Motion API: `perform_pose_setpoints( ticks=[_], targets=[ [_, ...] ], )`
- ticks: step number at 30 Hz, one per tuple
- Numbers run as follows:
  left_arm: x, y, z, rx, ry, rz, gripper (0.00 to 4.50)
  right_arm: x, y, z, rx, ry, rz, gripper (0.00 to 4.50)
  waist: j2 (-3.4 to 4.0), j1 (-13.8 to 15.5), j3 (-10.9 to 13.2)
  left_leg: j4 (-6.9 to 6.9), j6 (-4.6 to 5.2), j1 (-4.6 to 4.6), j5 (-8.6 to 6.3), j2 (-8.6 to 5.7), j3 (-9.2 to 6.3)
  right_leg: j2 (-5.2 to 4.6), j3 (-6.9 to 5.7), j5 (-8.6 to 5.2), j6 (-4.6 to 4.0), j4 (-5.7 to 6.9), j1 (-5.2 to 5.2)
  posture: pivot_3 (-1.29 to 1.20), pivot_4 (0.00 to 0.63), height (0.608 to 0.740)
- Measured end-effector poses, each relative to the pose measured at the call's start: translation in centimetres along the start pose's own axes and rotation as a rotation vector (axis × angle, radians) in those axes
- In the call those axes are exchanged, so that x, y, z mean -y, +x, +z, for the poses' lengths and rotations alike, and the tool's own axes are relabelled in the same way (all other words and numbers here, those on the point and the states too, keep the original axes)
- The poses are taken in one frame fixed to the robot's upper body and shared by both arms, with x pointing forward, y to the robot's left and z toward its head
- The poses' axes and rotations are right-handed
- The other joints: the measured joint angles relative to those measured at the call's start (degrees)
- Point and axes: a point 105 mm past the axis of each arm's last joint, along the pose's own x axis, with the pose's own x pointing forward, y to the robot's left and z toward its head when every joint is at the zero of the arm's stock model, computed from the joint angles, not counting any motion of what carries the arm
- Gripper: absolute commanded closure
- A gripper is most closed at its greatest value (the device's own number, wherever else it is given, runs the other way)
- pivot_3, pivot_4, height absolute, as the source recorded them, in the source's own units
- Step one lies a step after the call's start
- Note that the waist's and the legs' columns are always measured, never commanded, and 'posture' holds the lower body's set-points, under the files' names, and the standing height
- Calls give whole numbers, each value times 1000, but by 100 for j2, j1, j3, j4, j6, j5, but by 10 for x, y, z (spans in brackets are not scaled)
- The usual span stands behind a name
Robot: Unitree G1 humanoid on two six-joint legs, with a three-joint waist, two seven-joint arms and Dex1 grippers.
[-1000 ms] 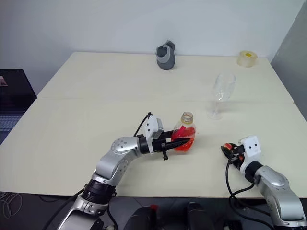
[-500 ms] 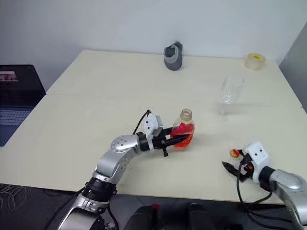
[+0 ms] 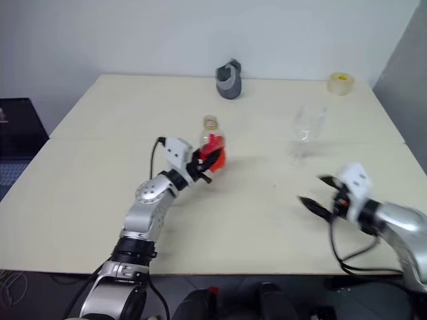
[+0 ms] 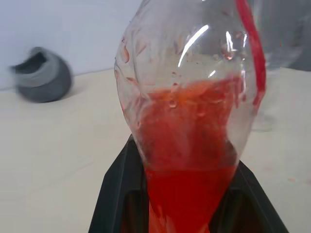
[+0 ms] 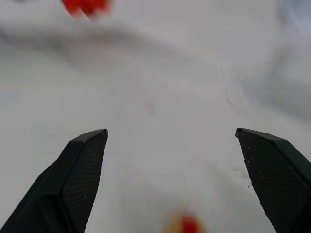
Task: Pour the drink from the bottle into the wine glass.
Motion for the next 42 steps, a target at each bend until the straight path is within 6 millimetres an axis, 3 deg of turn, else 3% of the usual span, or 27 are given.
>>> perform_pose_setpoints(
  ticks=[2, 4, 7, 14, 16, 25, 27, 35, 42],
  targets=[
    [-22, -3, -2, 0, 6, 83, 3503, -28, 29, 24, 93, -12, 121, 0, -1, 41, 1, -1, -1, -16, 0, 8, -10, 5, -24, 1, -3, 0, -6, 0, 150, 740],
    [-42, -8, -3, 0, 12, 153, 3503, -45, 48, 31, 122, 1, 187, 0, -1, 97, 1, 6, -2, -54, 1, 5, -28, -15, -45, 18, -33, -2, -25, 0, 150, 740],
    [-72, -18, -8, -12, 16, 252, 3504, -57, 74, 38, 141, 4, 230, 0, -2, 148, 1, 27, -3, -92, 2, -22, -41, -43, -37, 23, -26, -2, -53, 0, 150, 740],
    [-99, -24, -17, -29, 11, 350, 3504, -75, 109, 47, 149, -44, 285, 0, -6, 222, 2, 32, 8, -93, 7, -74, -44, -100, -40, 28, -13, -5, -53, 0, 150, 740],
    [-102, -26, -19, -27, 10, 364, 3504, -78, 111, 46, 146, -54, 294, 0, -6, 219, 1, 29, 9, -93, 8, -75, -49, -101, -43, 27, -13, -4, -53, 0, 150, 740],
    [-111, -39, -30, -8, -58, 444, 448, -82, 111, 46, 137, -72, 327, 0, -6, 165, 1, 25, 17, -89, 13, -74, -55, -101, -48, 28, -14, 15, -57, 0, 150, 740],
    [-108, -42, -35, -7, -71, 450, 43, -83, 110, 47, 138, -76, 330, 0, -6, 162, 1, 25, 18, -90, 13, -74, -54, -101, -48, 28, -14, 15, -57, 0, 150, 740],
    [-101, -58, -35, 18, -60, 461, 43, -89, 105, 51, 138, -91, 360, 0, -6, 113, 1, 25, 18, -89, 13, -72, -54, -103, -45, 28, -14, 16, -58, 0, 150, 740],
    [-95, -100, -31, 6, -24, 525, 43, -85, 84, 48, 129, -54, 352, 0, -7, 72, 0, 21, 18, -88, 12, -69, -55, -105, -44, 28, -14, 11, -54, 0, 150, 740]
  ],
)
